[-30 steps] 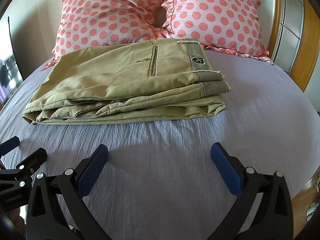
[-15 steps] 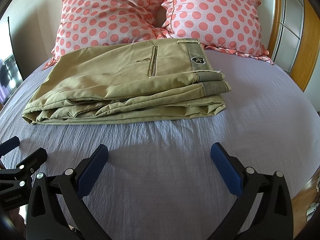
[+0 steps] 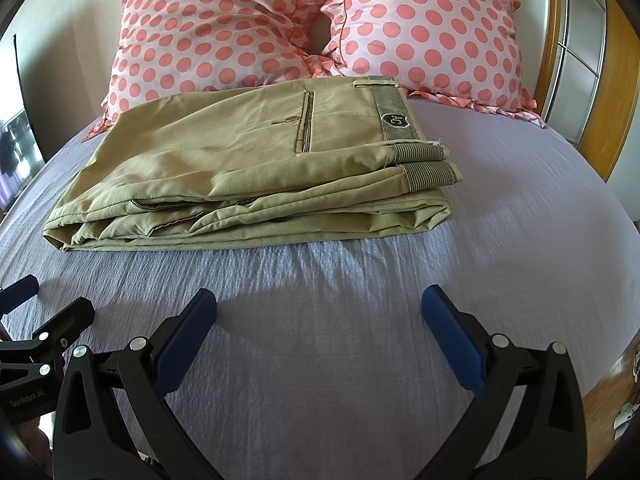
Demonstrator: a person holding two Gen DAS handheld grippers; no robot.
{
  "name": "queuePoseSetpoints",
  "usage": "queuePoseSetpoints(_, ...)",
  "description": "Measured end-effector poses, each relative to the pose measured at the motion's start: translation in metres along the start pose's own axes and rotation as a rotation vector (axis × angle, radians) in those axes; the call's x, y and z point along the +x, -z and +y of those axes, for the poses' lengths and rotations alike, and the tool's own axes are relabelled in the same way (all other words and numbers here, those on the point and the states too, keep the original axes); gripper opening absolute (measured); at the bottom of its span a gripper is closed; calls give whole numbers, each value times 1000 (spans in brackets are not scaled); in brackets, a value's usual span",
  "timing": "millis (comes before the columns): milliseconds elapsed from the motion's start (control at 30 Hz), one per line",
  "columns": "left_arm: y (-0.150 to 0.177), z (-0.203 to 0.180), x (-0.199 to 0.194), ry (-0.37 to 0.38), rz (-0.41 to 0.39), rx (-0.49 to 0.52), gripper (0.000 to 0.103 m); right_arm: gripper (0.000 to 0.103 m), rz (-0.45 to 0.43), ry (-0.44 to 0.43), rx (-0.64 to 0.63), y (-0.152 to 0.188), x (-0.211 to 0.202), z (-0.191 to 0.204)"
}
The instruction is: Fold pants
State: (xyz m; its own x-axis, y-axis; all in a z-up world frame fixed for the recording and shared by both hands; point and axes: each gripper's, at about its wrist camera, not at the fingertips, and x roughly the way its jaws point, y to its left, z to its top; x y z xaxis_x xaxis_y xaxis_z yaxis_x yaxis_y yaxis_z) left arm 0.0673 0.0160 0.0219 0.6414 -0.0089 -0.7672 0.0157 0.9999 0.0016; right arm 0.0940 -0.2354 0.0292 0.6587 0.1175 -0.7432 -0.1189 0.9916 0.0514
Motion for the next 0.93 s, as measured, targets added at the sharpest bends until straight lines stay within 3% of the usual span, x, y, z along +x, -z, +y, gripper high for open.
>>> queuePoseSetpoints(933, 1, 1, 1, 1, 6, 3, 101, 102, 1, -3, -3, 0, 0, -1)
